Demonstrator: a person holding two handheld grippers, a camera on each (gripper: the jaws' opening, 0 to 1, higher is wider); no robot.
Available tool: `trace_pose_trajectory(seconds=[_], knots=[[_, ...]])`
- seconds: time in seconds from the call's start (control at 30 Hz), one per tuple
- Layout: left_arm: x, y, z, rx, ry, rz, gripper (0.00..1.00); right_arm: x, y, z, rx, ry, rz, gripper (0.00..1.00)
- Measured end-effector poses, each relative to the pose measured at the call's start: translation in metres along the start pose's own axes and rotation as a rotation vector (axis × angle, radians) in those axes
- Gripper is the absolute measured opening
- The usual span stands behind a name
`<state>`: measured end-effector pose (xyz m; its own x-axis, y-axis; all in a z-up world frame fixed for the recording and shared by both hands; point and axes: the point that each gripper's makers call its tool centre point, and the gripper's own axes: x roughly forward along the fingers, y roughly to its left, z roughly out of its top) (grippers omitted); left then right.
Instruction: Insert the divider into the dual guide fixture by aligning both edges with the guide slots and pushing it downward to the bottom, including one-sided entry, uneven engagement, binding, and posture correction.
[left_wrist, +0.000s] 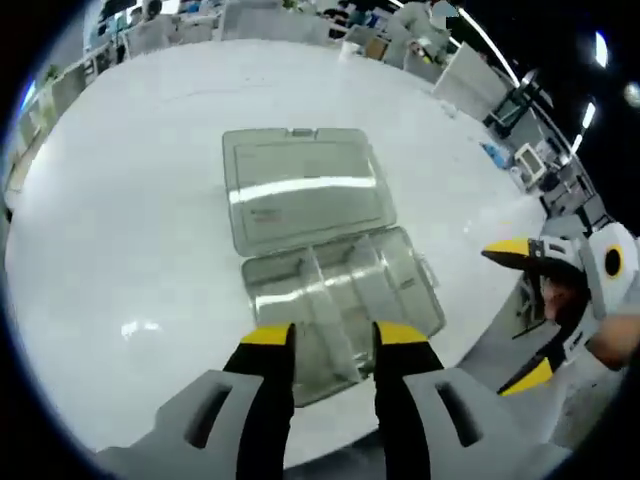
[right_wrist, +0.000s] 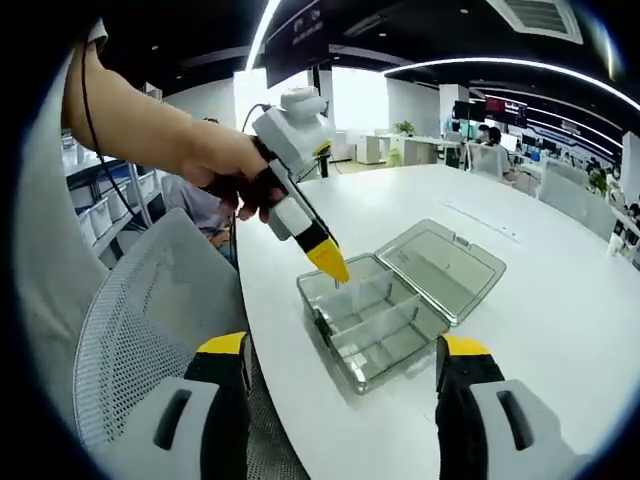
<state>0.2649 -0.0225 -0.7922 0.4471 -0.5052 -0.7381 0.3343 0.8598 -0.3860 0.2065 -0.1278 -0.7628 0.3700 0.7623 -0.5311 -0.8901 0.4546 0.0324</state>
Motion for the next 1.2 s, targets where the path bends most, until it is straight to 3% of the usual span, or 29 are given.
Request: trace_pose_trajectory(seconds=[0.13,0.23,0.33,0.83,1.03,1.2], knots=[[-0.021,-0.008,-0.002,0.041,-0.119,-0.058,0.3,-0.005,0.0,-0.008,-0.017,0.018,0.018,0.74],[-0.031,-0.019,0.006,0.095,-0.208,-0.114,0.34,-0.008,-0.001,-0.009,-0.01,0.009,0.03,0.74],[-0.037,-0.029,0.008,0.145,-0.258,-0.154,0.37,-0.009,-0.004,-0.011,-0.014,0.017,0.034,0.74],[-0.052,-0.061,0.018,0.322,-0.413,-0.281,0.5,-0.026,-0.039,-0.017,-0.017,0.035,0.003,0.74],[-0.054,-0.068,0.012,0.412,-0.418,-0.313,0.54,-0.035,-0.058,-0.03,-0.022,0.077,-0.01,0.7],[-0.055,-0.075,0.005,0.47,-0.421,-0.327,0.6,-0.045,-0.08,-0.048,-0.05,0.152,-0.027,0.67]])
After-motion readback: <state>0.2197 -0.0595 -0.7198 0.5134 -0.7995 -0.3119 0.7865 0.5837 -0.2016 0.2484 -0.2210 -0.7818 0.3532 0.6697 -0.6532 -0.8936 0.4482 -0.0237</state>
